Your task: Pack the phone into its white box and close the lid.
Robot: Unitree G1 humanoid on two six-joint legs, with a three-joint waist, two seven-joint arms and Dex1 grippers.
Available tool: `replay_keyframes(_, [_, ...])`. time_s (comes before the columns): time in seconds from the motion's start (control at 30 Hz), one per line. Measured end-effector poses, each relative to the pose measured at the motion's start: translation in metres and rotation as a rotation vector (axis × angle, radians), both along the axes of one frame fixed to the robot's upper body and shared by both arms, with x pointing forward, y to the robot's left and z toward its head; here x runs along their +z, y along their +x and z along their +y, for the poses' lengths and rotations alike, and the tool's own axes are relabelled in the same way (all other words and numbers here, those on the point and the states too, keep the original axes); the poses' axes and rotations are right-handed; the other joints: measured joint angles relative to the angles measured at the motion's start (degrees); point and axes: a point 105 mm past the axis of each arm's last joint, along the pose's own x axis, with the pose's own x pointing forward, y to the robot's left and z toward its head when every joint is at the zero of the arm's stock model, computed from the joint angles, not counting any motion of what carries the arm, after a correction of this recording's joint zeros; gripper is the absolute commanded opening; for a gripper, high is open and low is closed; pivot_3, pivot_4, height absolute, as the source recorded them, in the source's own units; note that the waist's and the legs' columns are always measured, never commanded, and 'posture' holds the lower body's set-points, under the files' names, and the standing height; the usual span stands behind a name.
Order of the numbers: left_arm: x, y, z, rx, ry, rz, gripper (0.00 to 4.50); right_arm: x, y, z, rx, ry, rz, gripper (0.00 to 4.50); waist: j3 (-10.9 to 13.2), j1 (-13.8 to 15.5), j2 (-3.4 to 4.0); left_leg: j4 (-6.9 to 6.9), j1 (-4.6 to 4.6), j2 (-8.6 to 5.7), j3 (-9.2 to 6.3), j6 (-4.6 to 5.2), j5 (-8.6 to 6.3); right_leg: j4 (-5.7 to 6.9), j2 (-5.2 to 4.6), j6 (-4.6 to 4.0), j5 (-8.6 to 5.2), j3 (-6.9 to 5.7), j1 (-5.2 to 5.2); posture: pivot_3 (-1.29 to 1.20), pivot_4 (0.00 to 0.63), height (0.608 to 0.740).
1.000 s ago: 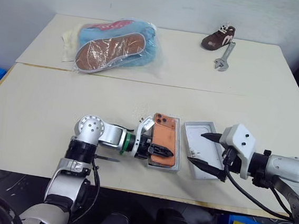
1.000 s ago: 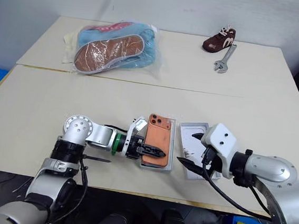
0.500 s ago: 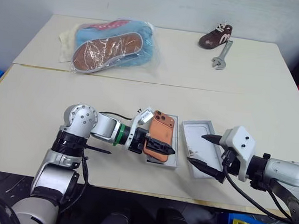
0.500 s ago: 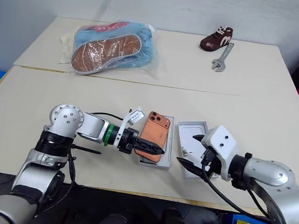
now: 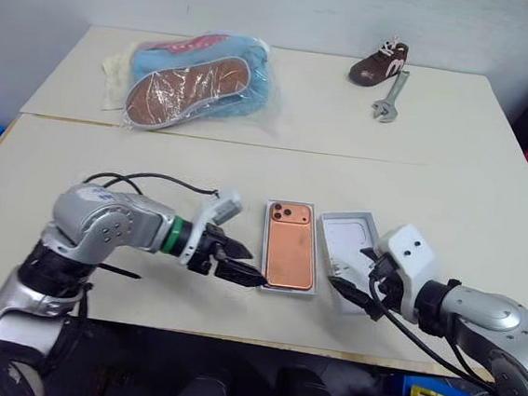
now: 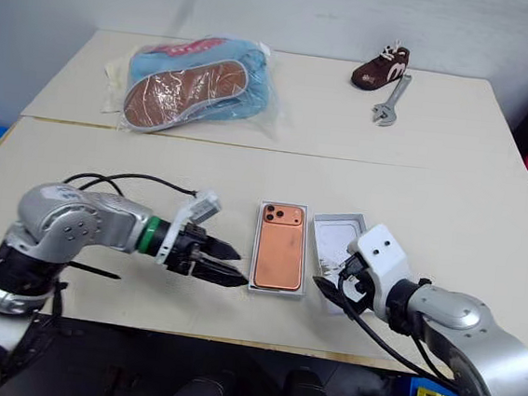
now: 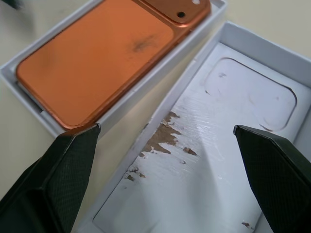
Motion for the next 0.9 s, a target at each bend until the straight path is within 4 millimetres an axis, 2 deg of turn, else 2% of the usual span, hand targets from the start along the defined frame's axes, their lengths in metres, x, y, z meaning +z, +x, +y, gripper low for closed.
replay_keyframes(0.07, [0.008,-0.006,0.008,-0.058,-0.050,-0.086,4.47,-0.004,0.003,0.004,-0.028,0.008,0.010,4.50,0.02,0.02,0.03,-0.02,0.00,0.01,0.02,0.00,0.00,-0.02,0.00,0.00,0.00,-0.03,-0.01,0.00,0.150,0.740])
replay_keyframes(0.17, [0.016,-0.007,0.023,-0.116,-0.069,-0.251,4.50,-0.011,0.009,0.003,-0.076,-0.005,0.024,3.94,0.03,0.08,0.05,-0.03,0.01,0.01,0.07,0.00,0.00,-0.09,-0.01,0.00,0.00,-0.07,0.03,0.00,0.150,0.740])
replay_keyframes(0.37, [0.015,0.002,0.023,-0.151,-0.082,-0.417,4.50,-0.029,0.013,0.016,-0.108,-0.014,0.064,1.83,0.03,0.10,0.06,-0.02,-0.01,0.00,0.08,0.02,0.00,-0.08,-0.02,0.00,0.00,-0.05,0.03,0.00,0.150,0.740])
replay_keyframes(0.53, [0.014,0.004,0.016,-0.162,-0.116,-0.481,4.50,-0.030,0.017,0.017,-0.168,-0.003,0.041,0.18,0.02,0.01,0.04,0.00,0.01,0.01,0.08,0.02,0.00,-0.01,-0.02,0.01,0.01,-0.06,0.02,0.00,0.150,0.740])
replay_keyframes(0.57, [0.013,0.004,0.017,-0.159,-0.116,-0.486,4.50,-0.029,0.018,0.016,-0.186,0.023,0.047,0.04,0.02,-0.07,0.04,0.01,0.01,0.01,0.10,0.02,0.00,0.02,-0.02,0.01,0.01,-0.06,0.01,0.00,0.150,0.740])
replay_keyframes(0.63, [0.014,0.007,0.022,-0.141,-0.122,-0.499,4.50,-0.024,0.018,0.016,-0.212,0.113,0.073,0.04,0.02,-0.26,0.05,0.00,0.01,0.03,0.12,0.01,0.00,0.05,0.00,0.01,0.01,-0.06,-0.01,0.00,0.150,0.740])
replay_keyframes(0.7, [0.012,0.010,0.028,-0.121,-0.117,-0.506,4.50,-0.008,0.018,0.021,-0.183,0.221,0.078,0.04,0.06,-0.51,0.12,0.02,0.01,0.04,0.15,0.01,0.00,0.06,0.00,0.01,0.01,-0.07,-0.03,0.00,0.150,0.740])
replay_keyframes(0.83, [0.007,0.021,0.043,-0.044,-0.089,-0.516,4.50,0.044,0.015,0.048,0.051,0.479,0.052,0.04,0.07,-1.24,0.13,-0.03,0.04,0.10,0.10,0.01,0.00,0.12,0.02,0.01,0.01,-0.12,-0.03,0.00,0.150,0.740])
replay_keyframes(0.9, [0.007,0.024,0.050,-0.002,-0.088,-0.520,4.50,0.059,0.010,0.064,0.210,0.635,0.120,0.04,0.08,-1.53,0.15,-0.11,0.05,0.11,0.10,0.01,0.00,0.18,0.02,0.01,0.01,-0.13,-0.02,0.00,0.150,0.740])
